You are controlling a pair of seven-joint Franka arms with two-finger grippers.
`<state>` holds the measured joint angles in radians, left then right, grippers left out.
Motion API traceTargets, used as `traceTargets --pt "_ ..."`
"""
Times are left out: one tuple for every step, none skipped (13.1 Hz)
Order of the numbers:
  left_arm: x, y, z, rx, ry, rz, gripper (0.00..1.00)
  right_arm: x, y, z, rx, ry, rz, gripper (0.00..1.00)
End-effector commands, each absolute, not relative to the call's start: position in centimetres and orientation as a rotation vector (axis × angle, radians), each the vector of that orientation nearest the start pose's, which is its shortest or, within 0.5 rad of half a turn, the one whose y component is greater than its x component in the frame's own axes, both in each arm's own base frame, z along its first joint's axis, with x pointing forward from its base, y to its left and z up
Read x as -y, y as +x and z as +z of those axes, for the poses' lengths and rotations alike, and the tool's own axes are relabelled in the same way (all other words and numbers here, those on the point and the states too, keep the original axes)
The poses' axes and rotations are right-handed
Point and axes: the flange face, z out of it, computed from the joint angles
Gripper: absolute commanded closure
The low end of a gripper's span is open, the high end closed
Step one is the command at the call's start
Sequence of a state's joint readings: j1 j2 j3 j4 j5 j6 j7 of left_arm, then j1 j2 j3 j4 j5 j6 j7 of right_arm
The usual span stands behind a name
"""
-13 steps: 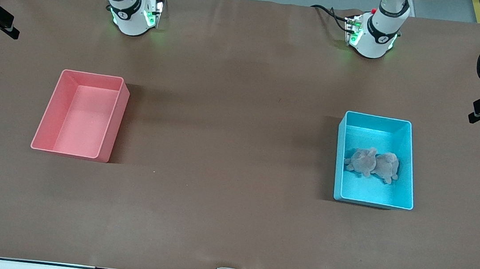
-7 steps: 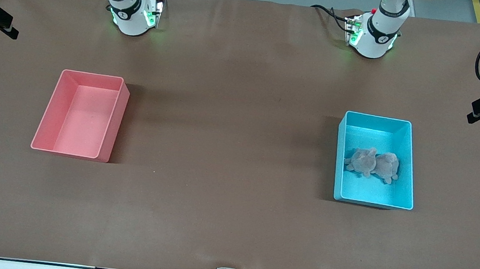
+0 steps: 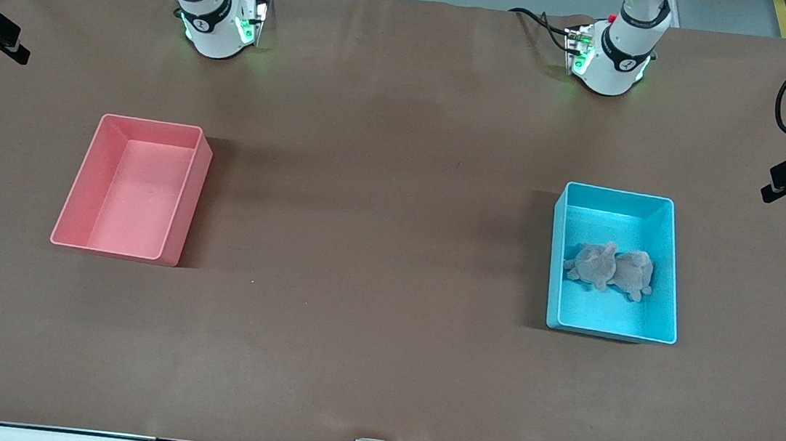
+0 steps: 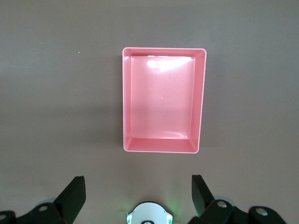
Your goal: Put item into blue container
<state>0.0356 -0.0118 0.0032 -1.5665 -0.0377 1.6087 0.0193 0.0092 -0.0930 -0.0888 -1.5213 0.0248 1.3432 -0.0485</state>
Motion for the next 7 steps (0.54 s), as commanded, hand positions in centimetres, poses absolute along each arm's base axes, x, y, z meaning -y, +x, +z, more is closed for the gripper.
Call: traceTargets --pt "-1.75 55.48 64.22 0.049 -3.182 -0.107 0.00 3.83 49.32 67.70 -0.061 -3.086 0.138 0.00" --pt "-1.60 55.48 64.22 0.044 -3.181 -0.107 0.00 3.83 49.30 67.69 -0.061 -3.086 0.141 0.00" --pt "-1.35 55.51 64.23 0.037 -3.181 -0.109 0.00 3.81 49.28 67.68 -0.060 -3.084 0.143 0.00" --pt "-1.18 55.51 64.23 0.032 -3.181 -0.109 0.00 3.81 49.27 67.67 -0.060 -3.084 0.145 0.00" --pt "-1.17 55.46 64.39 0.032 -3.181 -0.114 0.00 3.81 49.25 67.59 -0.060 -3.083 0.150 0.00" --pt "-1.16 55.51 64.24 0.032 -3.183 -0.109 0.00 3.80 49.20 67.55 -0.062 -3.083 0.157 0.00" --pt "-1.26 55.51 64.31 0.032 -3.181 -0.111 0.00 3.80 49.20 67.55 -0.062 -3.083 0.157 0.00"
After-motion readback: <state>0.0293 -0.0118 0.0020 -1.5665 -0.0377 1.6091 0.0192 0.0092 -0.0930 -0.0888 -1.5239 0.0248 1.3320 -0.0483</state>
